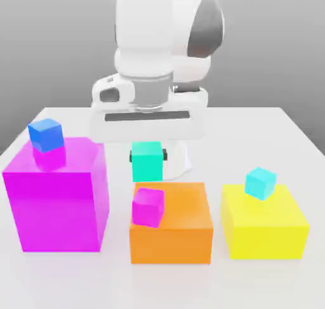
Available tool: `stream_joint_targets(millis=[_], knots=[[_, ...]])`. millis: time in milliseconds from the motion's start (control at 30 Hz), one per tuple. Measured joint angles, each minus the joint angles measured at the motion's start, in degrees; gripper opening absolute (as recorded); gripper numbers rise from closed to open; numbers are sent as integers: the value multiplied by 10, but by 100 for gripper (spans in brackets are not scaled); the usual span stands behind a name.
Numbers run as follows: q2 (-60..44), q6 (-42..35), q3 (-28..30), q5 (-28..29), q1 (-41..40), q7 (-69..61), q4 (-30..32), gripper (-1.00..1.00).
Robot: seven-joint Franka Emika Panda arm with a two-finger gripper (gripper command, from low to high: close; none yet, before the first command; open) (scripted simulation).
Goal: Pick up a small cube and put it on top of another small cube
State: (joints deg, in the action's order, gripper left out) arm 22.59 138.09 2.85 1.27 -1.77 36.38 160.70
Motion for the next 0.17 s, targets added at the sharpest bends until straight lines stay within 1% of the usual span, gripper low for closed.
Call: stream_joint_targets(millis=[33, 67, 167], knots=[[-16, 23, 0, 0, 0, 0, 7, -100], [-33, 47, 0, 0, -1, 0, 14, 100], [-33, 47, 0, 0, -1, 0, 14, 100]])
